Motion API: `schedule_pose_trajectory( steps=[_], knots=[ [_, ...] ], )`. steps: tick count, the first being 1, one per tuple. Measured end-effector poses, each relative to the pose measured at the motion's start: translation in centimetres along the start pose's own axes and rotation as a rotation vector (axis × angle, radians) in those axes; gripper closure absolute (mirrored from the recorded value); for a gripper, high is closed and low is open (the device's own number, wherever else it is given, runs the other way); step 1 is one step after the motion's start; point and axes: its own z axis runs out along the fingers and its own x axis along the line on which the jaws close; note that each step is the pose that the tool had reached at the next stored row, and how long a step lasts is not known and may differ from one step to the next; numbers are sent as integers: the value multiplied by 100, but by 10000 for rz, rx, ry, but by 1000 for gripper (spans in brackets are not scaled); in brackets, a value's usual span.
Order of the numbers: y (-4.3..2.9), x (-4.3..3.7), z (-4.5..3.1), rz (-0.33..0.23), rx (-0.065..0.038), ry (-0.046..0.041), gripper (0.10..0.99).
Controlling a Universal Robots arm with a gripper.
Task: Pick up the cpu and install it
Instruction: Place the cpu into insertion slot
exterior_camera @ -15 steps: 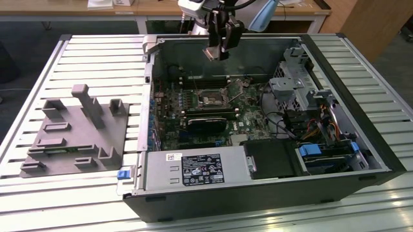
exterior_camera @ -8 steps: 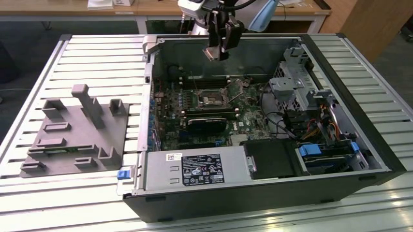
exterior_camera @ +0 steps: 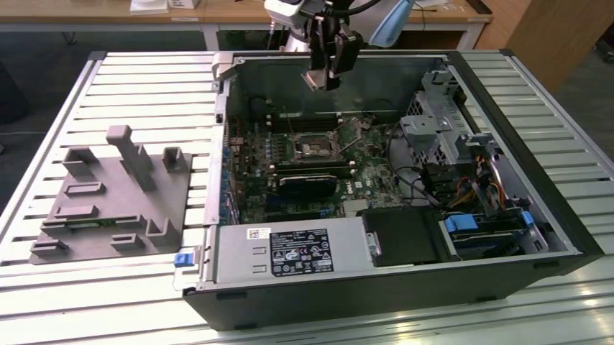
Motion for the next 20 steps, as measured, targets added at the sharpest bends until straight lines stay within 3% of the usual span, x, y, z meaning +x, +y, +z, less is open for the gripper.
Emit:
schedule_pose_trajectory(
  steps=[20],
  knots=[
    [-1,0,14,111,1,-7,549]
  ],
)
